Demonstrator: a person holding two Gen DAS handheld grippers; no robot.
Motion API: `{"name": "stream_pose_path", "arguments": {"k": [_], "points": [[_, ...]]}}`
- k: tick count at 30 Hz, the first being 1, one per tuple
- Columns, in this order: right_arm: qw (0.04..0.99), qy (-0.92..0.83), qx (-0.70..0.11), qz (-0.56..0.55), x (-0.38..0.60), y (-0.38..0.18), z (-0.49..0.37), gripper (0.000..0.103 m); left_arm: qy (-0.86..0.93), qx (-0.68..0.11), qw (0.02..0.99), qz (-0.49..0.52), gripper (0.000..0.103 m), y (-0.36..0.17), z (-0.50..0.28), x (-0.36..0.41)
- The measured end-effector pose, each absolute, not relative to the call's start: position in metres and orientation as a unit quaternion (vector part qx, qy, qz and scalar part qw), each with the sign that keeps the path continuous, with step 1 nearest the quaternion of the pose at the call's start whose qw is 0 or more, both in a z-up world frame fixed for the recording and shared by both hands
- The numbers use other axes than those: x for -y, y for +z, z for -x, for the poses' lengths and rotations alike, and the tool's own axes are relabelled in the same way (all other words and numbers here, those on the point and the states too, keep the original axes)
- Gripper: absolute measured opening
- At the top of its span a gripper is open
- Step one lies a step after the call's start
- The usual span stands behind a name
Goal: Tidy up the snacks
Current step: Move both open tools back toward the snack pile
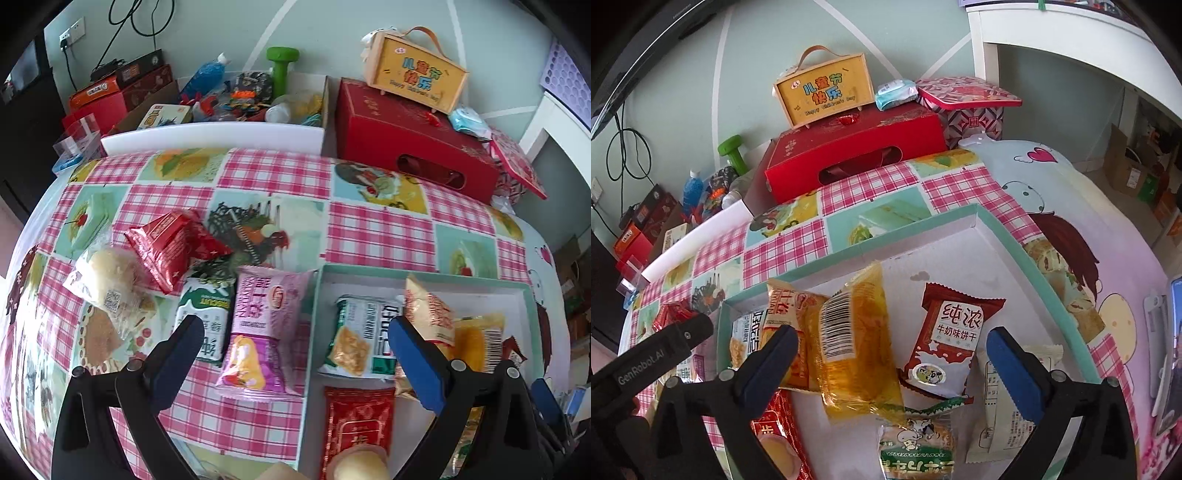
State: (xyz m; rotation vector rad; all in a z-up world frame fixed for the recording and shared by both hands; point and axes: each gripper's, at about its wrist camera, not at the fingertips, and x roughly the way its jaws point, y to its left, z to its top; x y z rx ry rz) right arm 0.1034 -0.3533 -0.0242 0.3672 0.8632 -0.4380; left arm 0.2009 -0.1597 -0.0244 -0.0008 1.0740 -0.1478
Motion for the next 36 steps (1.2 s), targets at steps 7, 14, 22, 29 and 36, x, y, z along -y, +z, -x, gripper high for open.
{"name": "stream_pose_path", "arguments": {"k": [7, 14, 22, 29, 36], "points": [[0.864, -0.204, -0.423, -0.180, 0.351, -0.027, -0.106, 0.103, -0.055, -0.517, 0.854, 0.007, 0.100, -0.034, -0.200, 0.148], [0.860, -0.212, -0.427, -0.182, 0.349, -0.024, -0.103, 0.103, -0.050, -0.523, 0.851, -0.003, 0.100, -0.034, -0.193, 0.141], [0.867, -0.200, -0.432, -0.149, 0.327, -0.018, -0.106, 0.103, -0.031, -0.529, 0.848, -0.004, 0.100, -0.032, -0.190, 0.113], [0.891, -0.167, -0.396, -0.145, 0.298, 0.003, -0.104, 0.103, -0.011, -0.532, 0.846, -0.004, 0.100, -0.032, -0.185, 0.082], [0.890, -0.116, -0.418, -0.139, 0.259, -0.005, -0.115, 0.103, 0.018, -0.538, 0.843, 0.008, 0.100, -0.036, -0.179, 0.045]]}}
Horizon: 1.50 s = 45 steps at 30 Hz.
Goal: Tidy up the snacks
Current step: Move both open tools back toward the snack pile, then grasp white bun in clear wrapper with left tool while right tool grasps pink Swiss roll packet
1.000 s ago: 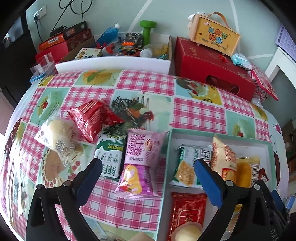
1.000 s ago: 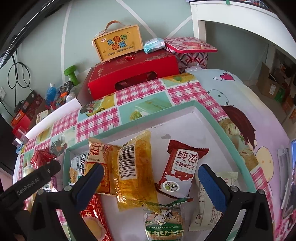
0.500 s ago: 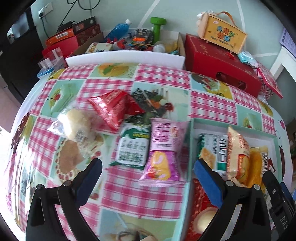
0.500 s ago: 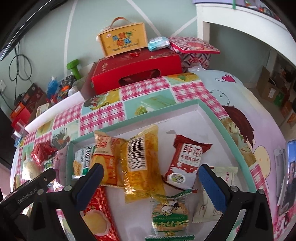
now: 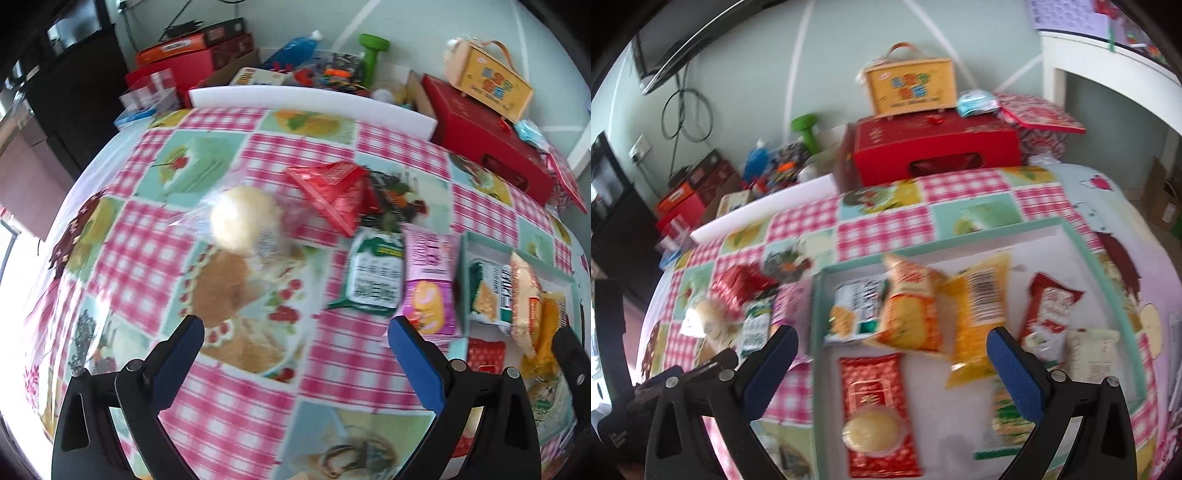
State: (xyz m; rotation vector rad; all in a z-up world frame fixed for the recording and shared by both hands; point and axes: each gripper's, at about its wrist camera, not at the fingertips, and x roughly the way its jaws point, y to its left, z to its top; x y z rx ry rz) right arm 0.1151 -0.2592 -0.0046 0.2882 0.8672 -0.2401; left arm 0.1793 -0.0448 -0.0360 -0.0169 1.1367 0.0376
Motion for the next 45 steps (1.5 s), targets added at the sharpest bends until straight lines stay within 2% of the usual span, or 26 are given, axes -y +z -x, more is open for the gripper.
{"name": "stream_pose_path", "arguments": {"k": [11, 27, 32, 36, 40, 45], "points": [[0.876, -0.012, -0.457, -0.153, 0.199, -0.029, -0.132, 0.103, 0.045, -0.545, 0.837, 0.022, 0.100, -0.041, -0.173, 0.002], [0.882, -0.023, -0.456, -0.114, 0.174, -0.041, -0.144, 0.103, 0.063, -0.539, 0.837, 0.068, 0.100, -0.039, -0.203, -0.035], [0.886, -0.022, -0.451, -0.108, 0.173, -0.038, -0.152, 0.094, 0.056, -0.539, 0.838, 0.069, 0.100, -0.041, -0.218, -0.035], [0.886, -0.022, -0.452, -0.103, 0.173, -0.038, -0.161, 0.081, 0.046, -0.526, 0.845, 0.083, 0.100, -0.037, -0.233, -0.036], [0.885, -0.019, -0.452, -0.107, 0.176, -0.041, -0.171, 0.073, 0.035, -0.529, 0.843, 0.093, 0.100, -0.045, -0.242, -0.034], [0.884, -0.016, -0.454, -0.108, 0.174, -0.044, -0.185, 0.070, 0.037, -0.538, 0.835, 0.105, 0.100, -0.058, -0.251, -0.037]]}}
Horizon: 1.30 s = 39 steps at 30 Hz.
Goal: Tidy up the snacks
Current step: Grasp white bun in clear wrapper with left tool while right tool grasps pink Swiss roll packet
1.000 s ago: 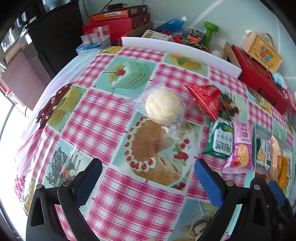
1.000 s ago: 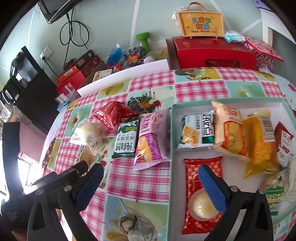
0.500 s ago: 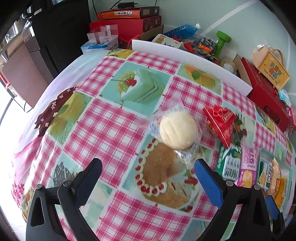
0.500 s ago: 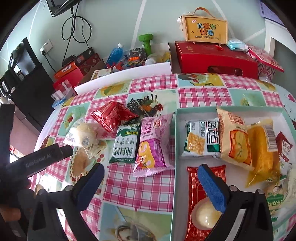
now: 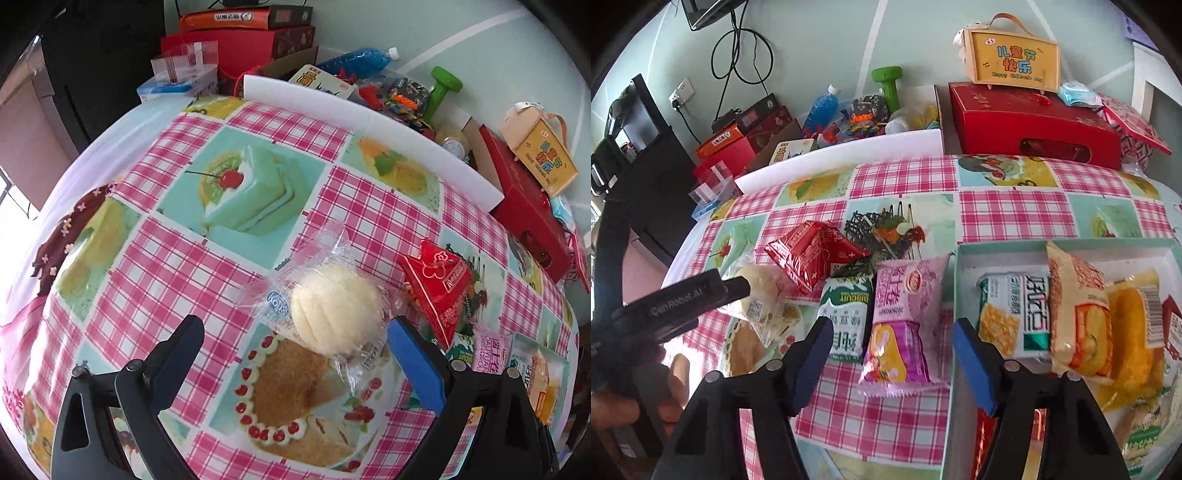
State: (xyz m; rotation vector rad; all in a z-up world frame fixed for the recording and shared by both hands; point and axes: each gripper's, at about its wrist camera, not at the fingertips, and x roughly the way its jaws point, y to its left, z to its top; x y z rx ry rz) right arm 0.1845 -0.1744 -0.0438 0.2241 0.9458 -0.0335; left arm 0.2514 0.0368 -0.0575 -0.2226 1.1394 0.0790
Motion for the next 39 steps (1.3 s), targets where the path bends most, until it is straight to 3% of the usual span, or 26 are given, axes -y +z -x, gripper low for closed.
{"name": "stream_pose_path", "arguments": {"k": [12, 16, 31, 39], "points": [[0.876, -0.024, -0.473, -0.092, 0.172, -0.065, -0.205, 0.057, 0.027, -0.538, 0.833, 0.123, 0.100, -0.074, -0.271, -0.029], [0.877, -0.024, -0.472, -0.083, 0.171, -0.066, -0.207, 0.052, 0.028, -0.533, 0.835, 0.130, 0.094, -0.076, -0.274, -0.029], [0.870, -0.007, -0.485, -0.087, 0.169, -0.070, -0.207, 0.047, 0.017, -0.536, 0.835, 0.124, 0.083, -0.071, -0.264, -0.032], [0.866, -0.006, -0.491, -0.091, 0.170, -0.072, -0.203, 0.043, 0.013, -0.548, 0.826, 0.128, 0.081, -0.068, -0.247, -0.046]]}}
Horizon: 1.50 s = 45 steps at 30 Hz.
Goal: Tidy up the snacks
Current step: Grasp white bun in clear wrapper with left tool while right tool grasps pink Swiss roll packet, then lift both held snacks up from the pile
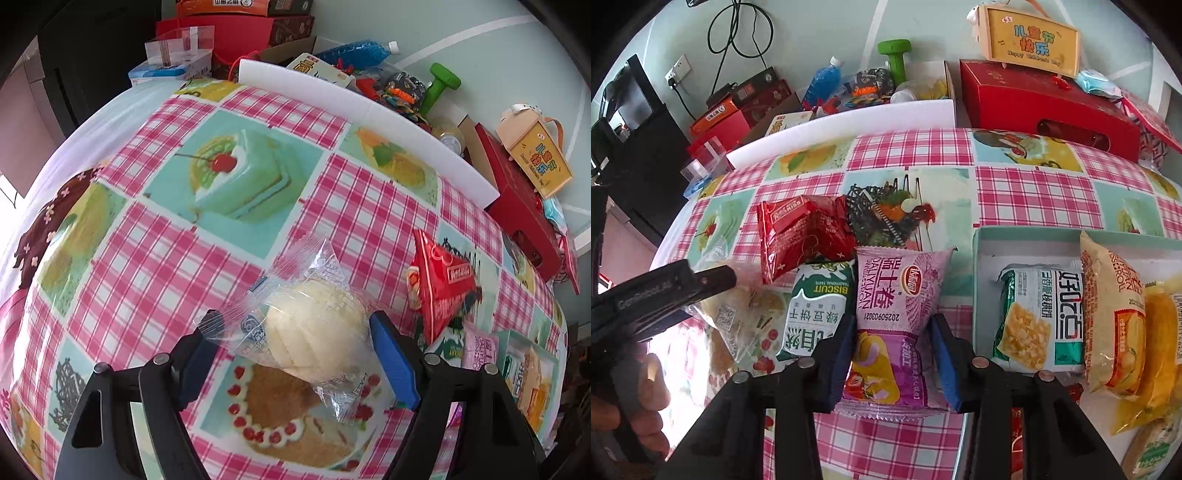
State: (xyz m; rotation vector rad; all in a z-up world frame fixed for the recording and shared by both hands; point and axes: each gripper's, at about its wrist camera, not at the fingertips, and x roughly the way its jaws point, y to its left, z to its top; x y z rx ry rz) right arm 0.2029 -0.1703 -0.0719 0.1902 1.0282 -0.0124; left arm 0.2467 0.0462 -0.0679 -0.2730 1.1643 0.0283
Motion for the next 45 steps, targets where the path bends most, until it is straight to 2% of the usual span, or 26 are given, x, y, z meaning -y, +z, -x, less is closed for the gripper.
{"name": "stream_pose_path", "arguments": {"k": [21, 36, 45], "points": [[0.849, 0.006, -0.520, -0.098, 0.162, -0.069, -0.150, 0.040, -0.024, -0.569, 0.819, 0.076, 0.081, -0.063, -0.179, -0.004], [0.843, 0.005, -0.531, -0.090, 0.157, -0.071, -0.149, 0.041, -0.002, -0.564, 0.806, 0.178, 0.083, -0.063, -0.186, -0.030], [0.842, 0.007, -0.531, -0.091, 0.159, -0.072, -0.149, 0.043, 0.021, -0.583, 0.793, 0.174, 0.084, -0.077, -0.194, -0.025]]}}
